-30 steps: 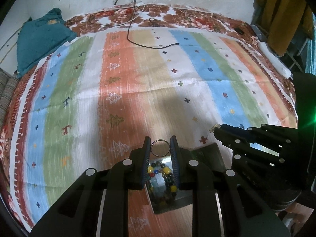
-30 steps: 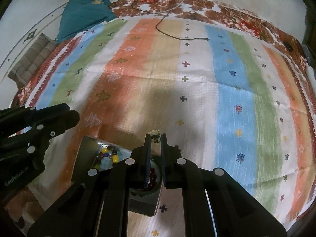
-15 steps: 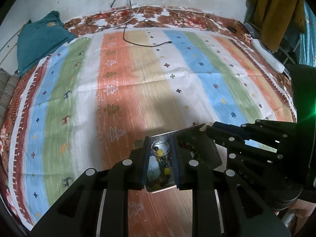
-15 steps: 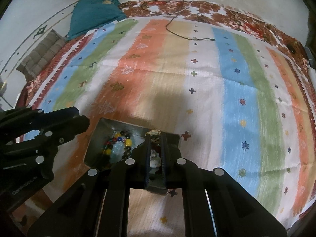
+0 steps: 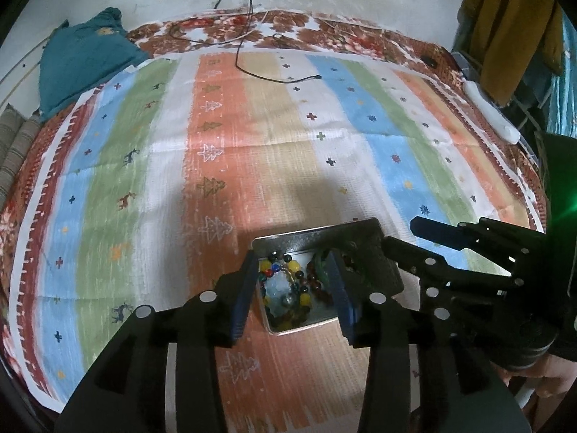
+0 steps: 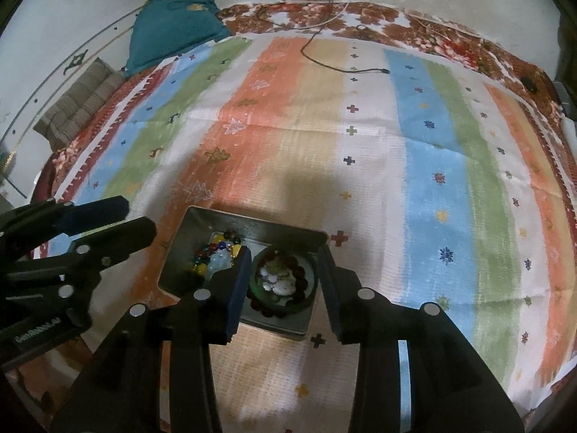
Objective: Organize jewelry
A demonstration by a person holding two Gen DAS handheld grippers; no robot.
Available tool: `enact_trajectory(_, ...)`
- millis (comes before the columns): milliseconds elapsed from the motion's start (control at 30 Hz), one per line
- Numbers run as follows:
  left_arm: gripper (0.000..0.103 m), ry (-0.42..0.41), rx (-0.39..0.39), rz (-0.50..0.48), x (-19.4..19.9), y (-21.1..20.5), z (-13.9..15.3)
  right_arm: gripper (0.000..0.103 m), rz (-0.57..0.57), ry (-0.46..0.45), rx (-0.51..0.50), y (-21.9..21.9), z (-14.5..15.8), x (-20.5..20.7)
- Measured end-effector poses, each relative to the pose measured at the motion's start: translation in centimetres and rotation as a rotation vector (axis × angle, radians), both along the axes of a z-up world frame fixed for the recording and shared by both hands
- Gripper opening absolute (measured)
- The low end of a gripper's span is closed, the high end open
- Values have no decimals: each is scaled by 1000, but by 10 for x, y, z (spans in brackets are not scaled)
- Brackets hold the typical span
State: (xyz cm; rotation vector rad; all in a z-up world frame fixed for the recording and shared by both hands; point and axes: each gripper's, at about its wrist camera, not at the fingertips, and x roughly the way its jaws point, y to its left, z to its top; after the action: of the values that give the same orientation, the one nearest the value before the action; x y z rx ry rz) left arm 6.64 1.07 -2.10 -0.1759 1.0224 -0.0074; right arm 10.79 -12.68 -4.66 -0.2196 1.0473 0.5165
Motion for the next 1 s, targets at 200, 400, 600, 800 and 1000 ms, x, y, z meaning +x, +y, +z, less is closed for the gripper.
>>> enact_trajectory(200, 50, -13, -11, 1, -13, 1, 3, 39, -4, -20, -6, -6, 6, -8)
enact_trajectory(400, 61, -22, -7, -9, -25, 0, 4, 53, -3, -47, 19, -15, 16, -21)
enact_trajectory(600, 78, -37, 1, -13, -37, -2, 7, 70, 6, -79, 16, -23, 23, -33)
enact_trajectory(800, 92, -61, 2, 12, -50, 0, 10, 83, 15, -91, 25, -30, 26, -43)
enact_trajectory(1000, 97, -91, 3, 16, -61, -1, 15, 92, 19, -108, 45, -39, 32, -55)
